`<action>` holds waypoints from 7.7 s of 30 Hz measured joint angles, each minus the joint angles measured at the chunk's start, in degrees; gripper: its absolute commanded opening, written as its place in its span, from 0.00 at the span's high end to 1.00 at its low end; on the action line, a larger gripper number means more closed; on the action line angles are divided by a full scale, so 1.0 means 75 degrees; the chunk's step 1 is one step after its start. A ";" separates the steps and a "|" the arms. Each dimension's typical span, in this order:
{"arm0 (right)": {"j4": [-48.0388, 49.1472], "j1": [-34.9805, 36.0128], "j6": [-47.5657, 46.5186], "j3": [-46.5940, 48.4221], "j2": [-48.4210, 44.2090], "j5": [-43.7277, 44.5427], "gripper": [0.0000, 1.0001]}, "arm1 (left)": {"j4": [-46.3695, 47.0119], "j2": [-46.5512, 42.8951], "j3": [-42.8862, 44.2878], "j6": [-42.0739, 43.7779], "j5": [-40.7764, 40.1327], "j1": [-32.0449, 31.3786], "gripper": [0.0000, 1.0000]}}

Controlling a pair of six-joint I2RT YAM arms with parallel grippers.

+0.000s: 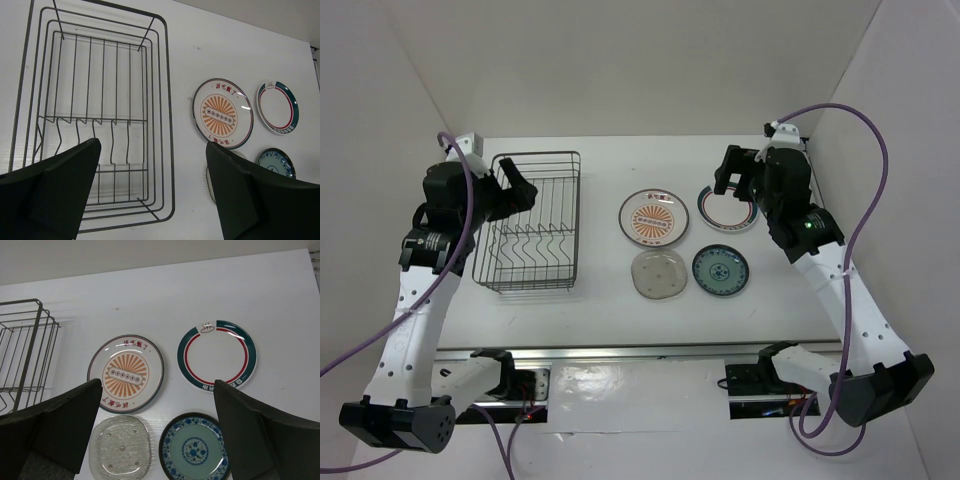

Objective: Load the plates into the dish rack

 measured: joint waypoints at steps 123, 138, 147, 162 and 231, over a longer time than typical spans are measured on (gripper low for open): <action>0.9946 0.0685 0.4045 -0.4354 0.1894 -0.5709 1.00 | 0.1262 0.0399 -0.0600 0.0134 0.3931 -0.0058 0.06; 1.1077 0.1166 0.4552 -0.3552 0.3008 -0.5741 1.00 | 0.1402 0.0898 -0.0615 0.0143 0.5225 -0.0058 0.74; 1.1873 0.1376 0.5080 -0.3547 0.3337 -0.5581 0.23 | 0.1416 0.0839 -0.0618 0.0163 0.5015 -0.0026 1.00; 0.8696 0.2171 0.3060 -0.3570 0.1996 -0.3474 0.00 | 0.0099 -0.0918 -0.0405 0.0411 -0.1629 -0.0085 1.00; 0.5082 0.0766 0.2005 -0.4051 -0.0221 -0.2699 0.00 | -0.1142 0.2025 -0.0125 0.0717 -0.2343 -0.1224 0.31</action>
